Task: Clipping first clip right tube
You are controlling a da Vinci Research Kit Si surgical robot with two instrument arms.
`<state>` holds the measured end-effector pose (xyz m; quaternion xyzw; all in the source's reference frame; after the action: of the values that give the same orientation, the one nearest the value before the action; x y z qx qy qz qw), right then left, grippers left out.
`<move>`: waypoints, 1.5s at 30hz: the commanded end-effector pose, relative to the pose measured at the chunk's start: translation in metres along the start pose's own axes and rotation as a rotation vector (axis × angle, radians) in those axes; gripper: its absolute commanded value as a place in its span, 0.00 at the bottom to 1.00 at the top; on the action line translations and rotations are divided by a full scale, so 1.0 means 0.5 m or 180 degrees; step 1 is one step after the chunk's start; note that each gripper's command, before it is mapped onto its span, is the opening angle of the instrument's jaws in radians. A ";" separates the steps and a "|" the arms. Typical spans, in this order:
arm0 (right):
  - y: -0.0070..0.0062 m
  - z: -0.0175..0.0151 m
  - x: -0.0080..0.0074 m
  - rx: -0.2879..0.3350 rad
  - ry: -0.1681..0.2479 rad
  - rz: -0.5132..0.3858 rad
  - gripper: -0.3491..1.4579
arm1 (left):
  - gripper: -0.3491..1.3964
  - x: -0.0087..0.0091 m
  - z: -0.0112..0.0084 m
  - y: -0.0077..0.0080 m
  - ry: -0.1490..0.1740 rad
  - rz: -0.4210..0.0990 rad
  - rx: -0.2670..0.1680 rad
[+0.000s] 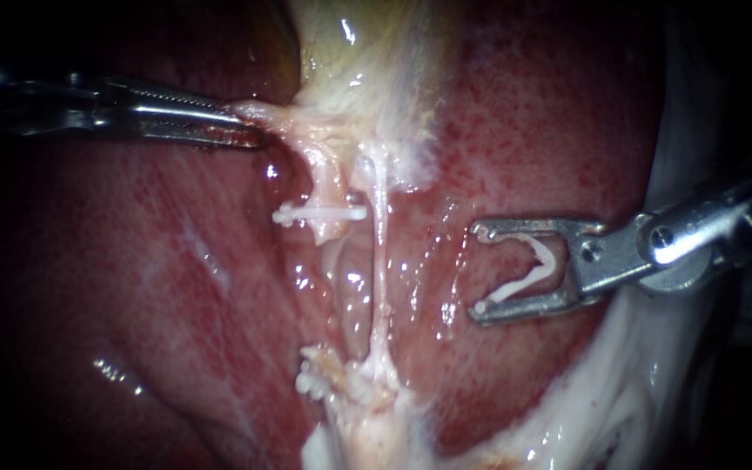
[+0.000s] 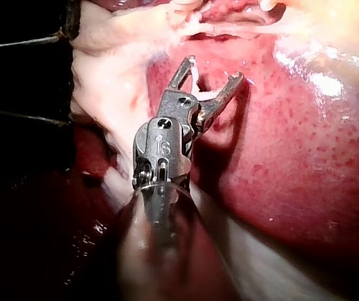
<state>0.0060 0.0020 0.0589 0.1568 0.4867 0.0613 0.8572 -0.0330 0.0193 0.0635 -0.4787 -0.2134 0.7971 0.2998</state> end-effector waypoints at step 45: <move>-0.0029 0.0274 0.0018 0.0568 0.0607 0.0943 0.47 | 0.00 0.0090 -0.0123 0.0025 0.0086 0.0002 0.0082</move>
<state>0.0183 -0.0019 0.0643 0.3028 0.5457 0.1630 0.7642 -0.0295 0.0218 0.0571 -0.4856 -0.1989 0.7933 0.3085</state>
